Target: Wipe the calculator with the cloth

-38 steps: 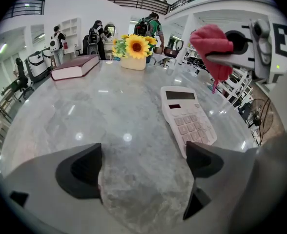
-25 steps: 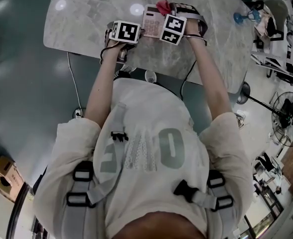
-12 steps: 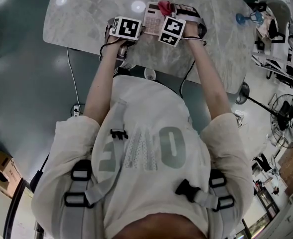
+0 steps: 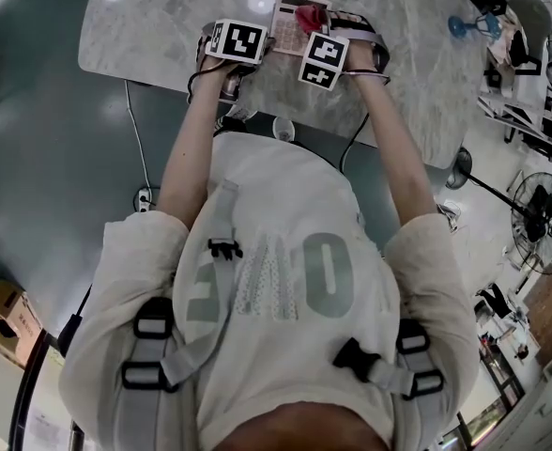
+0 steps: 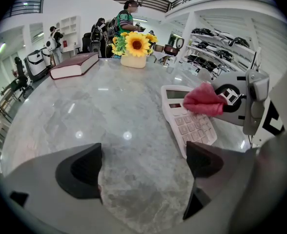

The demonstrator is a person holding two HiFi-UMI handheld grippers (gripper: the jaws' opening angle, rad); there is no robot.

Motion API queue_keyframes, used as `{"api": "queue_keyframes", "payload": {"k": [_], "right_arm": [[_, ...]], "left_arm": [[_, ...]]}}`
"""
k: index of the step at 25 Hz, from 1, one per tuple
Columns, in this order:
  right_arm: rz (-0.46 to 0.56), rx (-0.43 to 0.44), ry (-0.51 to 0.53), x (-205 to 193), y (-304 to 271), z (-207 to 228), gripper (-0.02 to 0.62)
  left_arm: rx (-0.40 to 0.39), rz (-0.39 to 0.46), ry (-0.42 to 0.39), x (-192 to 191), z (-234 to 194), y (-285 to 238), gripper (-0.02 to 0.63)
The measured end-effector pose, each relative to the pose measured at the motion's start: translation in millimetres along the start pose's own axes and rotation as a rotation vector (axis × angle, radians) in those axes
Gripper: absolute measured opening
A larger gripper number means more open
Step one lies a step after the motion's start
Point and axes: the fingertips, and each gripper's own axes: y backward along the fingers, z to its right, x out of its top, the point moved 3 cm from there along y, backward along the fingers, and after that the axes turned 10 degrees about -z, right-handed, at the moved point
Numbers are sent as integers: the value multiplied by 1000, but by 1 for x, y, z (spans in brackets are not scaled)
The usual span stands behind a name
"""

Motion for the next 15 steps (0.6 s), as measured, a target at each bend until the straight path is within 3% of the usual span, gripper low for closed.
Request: {"api": "queue_keyframes", "payload": {"k": [15], "right_arm": [[39, 108, 31, 5, 32, -59, 58]], "left_arm": [[-5, 17, -2, 1, 3, 1, 523]]}}
